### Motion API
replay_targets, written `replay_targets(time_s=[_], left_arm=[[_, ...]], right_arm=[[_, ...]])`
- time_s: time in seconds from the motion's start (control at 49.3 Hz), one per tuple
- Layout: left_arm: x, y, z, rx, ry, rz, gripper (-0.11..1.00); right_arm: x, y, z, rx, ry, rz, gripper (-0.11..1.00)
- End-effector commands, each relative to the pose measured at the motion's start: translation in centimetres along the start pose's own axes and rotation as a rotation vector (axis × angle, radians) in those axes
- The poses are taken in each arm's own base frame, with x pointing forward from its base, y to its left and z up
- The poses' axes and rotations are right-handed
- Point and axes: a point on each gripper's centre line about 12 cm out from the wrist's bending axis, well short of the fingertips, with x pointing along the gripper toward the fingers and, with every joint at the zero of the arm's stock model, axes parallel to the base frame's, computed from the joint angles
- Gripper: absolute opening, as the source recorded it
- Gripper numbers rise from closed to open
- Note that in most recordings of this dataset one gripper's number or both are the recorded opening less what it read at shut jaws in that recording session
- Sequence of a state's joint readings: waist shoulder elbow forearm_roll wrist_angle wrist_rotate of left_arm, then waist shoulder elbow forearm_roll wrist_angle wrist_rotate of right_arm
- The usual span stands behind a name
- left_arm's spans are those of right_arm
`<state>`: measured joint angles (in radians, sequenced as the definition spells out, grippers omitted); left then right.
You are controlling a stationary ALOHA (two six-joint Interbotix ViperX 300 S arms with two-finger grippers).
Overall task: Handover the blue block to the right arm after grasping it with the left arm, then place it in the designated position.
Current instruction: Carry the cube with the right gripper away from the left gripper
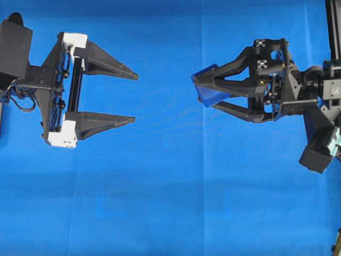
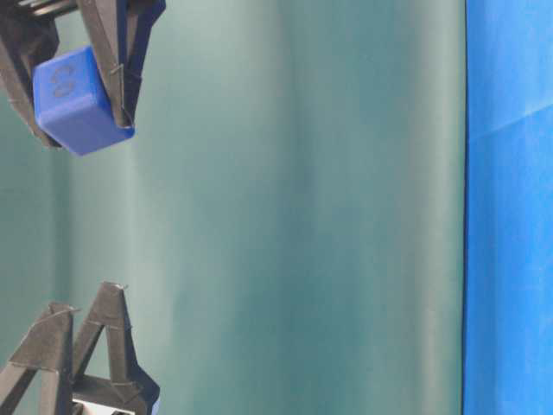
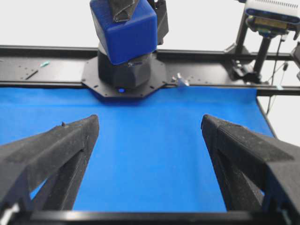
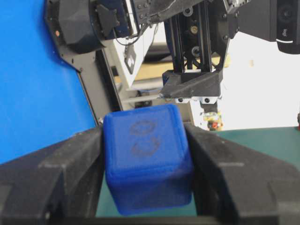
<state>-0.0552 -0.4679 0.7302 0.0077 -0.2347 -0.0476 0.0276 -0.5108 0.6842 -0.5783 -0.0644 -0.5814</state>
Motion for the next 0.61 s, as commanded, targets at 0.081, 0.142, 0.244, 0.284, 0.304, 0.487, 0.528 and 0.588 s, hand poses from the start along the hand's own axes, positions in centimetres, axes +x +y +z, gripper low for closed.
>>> replay_targets(time_s=[0.081,0.142,0.244,0.284,0.304,0.487,0.528,0.588], left_arm=[[-0.16,0.01,0.97,0.003,-0.029,0.0,0.93],[-0.12,0.01,0.92,0.003,-0.028,0.0,0.93],[-0.12,0.01,0.92,0.003,-0.028,0.0,0.93],[-0.12,0.01,0.92,0.002,-0.028,0.0,0.93],[-0.12,0.01,0.92,0.003,-0.028,0.0,0.93],[-0.11,0.01,0.98,0.003,-0.029,0.0,0.93],[-0.11,0.06,0.98,0.003,-0.029,0.002,0.93],[-0.11,0.01,0.98,0.003,-0.029,0.0,0.93]], right_arm=[[-0.31,-0.68,0.48,0.005,-0.015,-0.02,0.43],[-0.31,-0.69,0.49,0.005,-0.016,-0.021,0.43],[-0.31,-0.67,0.54,0.005,-0.017,-0.02,0.43],[-0.31,-0.69,0.49,0.005,-0.016,-0.021,0.42],[-0.31,-0.73,0.56,0.005,-0.018,-0.022,0.42],[-0.31,-0.69,0.57,0.005,-0.02,-0.022,0.42],[-0.31,-0.75,0.59,0.005,-0.02,-0.023,0.42],[-0.35,-0.69,0.68,0.006,-0.023,-0.022,0.42]])
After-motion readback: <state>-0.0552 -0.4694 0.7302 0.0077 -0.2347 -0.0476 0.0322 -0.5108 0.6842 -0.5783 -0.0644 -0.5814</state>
